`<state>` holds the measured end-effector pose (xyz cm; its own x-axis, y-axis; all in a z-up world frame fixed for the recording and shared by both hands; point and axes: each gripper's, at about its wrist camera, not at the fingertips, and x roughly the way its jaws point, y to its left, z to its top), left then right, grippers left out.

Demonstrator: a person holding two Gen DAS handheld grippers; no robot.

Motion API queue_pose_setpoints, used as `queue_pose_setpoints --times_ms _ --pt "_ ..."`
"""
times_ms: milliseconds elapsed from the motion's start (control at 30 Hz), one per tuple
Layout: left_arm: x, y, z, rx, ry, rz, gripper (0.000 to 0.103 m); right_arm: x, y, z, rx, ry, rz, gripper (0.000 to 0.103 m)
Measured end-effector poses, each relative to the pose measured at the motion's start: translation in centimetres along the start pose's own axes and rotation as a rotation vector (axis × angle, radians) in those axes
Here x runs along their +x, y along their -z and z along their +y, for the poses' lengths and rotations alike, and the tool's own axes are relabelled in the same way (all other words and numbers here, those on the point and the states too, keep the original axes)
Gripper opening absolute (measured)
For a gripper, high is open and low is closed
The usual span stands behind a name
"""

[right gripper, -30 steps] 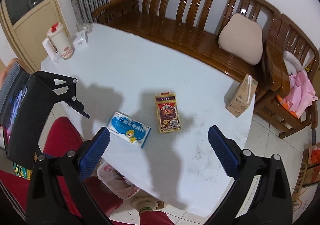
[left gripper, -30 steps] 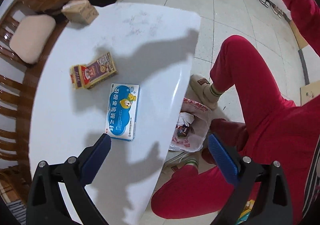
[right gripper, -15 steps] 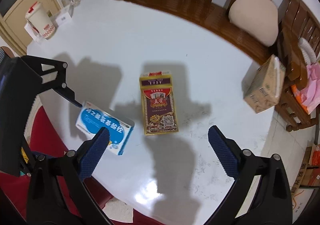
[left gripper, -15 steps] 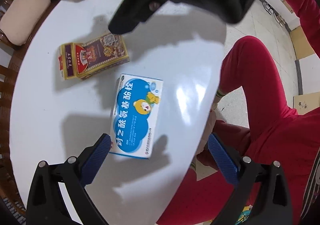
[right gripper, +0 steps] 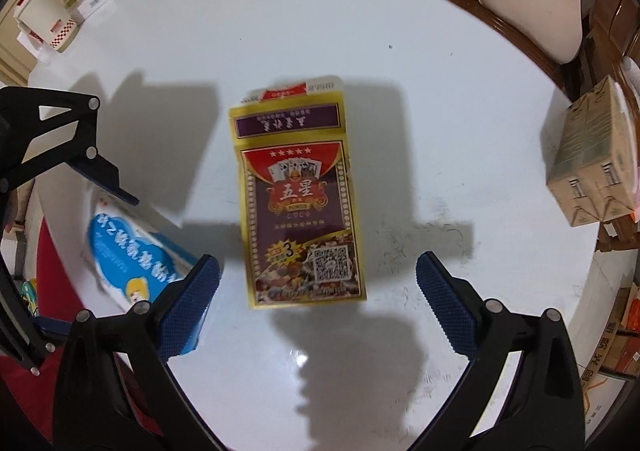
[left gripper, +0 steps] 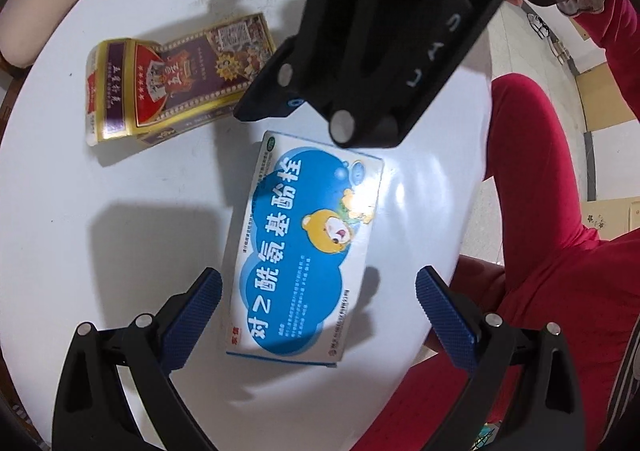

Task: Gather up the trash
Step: 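Grasp the blue-white medicine box with the left tool while the right tool grasps the yellow card box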

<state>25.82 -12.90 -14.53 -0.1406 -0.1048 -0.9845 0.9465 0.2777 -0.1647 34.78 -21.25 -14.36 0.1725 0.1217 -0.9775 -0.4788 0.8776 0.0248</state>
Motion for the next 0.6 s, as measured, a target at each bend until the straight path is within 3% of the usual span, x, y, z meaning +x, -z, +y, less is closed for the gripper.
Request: queue_pose_setpoints --times_ms 267,500,600 --pt "0.9 0.0 0.4 -0.012 0.014 -0.011 0.095 1.3 -0.4 0.9 -0.019 0.03 -0.002 0.096" --pt "0.7 -0.5 0.4 0.025 -0.029 -0.021 0.095 1.6 -1.1 1.4 -0.02 0.025 -0.018 0.092" --pt "1.1 -0.6 0.0 0.019 -0.035 -0.031 0.094 1.2 -1.2 1.4 -0.022 0.024 -0.039 0.08"
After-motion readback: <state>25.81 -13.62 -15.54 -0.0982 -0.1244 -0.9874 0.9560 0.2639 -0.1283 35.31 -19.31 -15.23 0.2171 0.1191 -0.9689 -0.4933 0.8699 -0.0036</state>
